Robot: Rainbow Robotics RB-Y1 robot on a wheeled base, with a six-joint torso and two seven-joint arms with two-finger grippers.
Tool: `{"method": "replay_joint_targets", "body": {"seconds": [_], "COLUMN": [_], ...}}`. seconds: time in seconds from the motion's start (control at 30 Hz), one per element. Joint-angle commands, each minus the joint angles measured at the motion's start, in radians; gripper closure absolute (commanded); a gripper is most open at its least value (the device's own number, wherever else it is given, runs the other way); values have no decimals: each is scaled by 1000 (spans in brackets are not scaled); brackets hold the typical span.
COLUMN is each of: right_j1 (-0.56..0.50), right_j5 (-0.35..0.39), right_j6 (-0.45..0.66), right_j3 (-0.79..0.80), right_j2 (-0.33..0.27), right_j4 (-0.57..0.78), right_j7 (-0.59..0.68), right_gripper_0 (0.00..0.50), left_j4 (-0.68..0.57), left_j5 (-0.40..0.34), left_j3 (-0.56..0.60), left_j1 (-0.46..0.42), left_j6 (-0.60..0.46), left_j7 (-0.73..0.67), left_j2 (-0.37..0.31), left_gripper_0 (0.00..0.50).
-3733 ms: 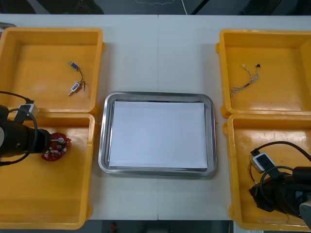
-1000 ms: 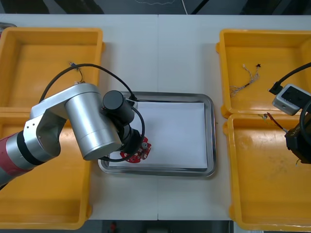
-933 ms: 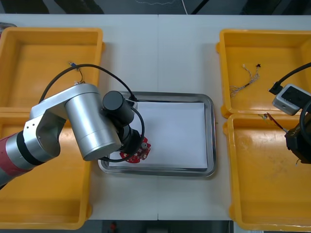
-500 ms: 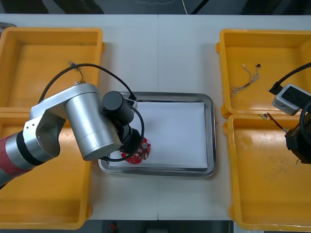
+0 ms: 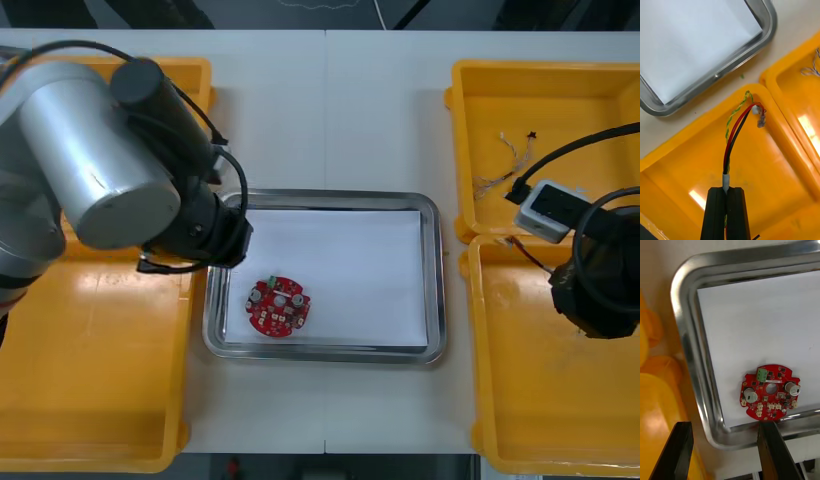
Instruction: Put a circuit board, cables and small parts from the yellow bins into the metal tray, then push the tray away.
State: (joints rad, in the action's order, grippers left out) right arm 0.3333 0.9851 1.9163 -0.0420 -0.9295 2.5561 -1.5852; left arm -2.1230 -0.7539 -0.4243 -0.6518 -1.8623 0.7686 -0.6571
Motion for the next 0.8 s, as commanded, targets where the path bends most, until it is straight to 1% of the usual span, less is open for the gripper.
{"method": "replay_joint_targets", "body": {"seconds": [0.03, 0.13, 0.23, 0.27, 0.37, 0.4, 0.5, 0.57, 0.6, 0.63, 0.7, 0.8], "right_j1": [176, 237, 317, 326, 383, 392, 438, 451, 466, 466, 484, 492], "right_j5": [-19, -28, -39, -39, -46, -51, -92, -112, -146, -146, -192, -230], "right_j6": [0, 1, 3, 3, 3, 3, 0, -3, -6, -6, -10, -11], "right_j3": [-184, -249, -326, -337, -392, -404, -467, -489, -521, -521, -565, -598], "right_j2": [-25, 8, 78, 90, 161, 173, 232, 248, 270, 270, 299, 317], "right_j4": [-16, -42, -103, -116, -182, -192, -226, -232, -241, -241, -264, -278], "right_j7": [17, 17, 10, 8, -10, -13, -44, -76, -124, -124, -188, -228], "right_gripper_0": [500, 500, 500, 500, 500, 500, 500, 500, 500, 500, 500, 500], "left_j4": [-38, -26, 24, 31, 78, 87, 146, 175, 221, 221, 301, 365], "left_j5": [-41, -41, -39, -39, -28, -28, -28, -28, -28, -28, -21, -18], "left_j3": [133, 170, 217, 225, 265, 271, 309, 320, 329, 329, 331, 331], "left_j1": [-32, -32, -32, -32, -32, -32, -39, -45, -60, -60, -100, -140], "left_j6": [-58, -58, -58, -58, -58, -58, -49, -38, -18, -18, 3, 17], "left_j7": [115, 156, 215, 225, 288, 299, 362, 379, 406, 406, 420, 419], "left_j2": [-9, -26, -49, -53, -72, -73, -87, -87, -87, -87, -87, -82], "left_gripper_0": [0, 0, 0, 0, 0, 0, 0, 0, 0, 0, 0, 0]}}
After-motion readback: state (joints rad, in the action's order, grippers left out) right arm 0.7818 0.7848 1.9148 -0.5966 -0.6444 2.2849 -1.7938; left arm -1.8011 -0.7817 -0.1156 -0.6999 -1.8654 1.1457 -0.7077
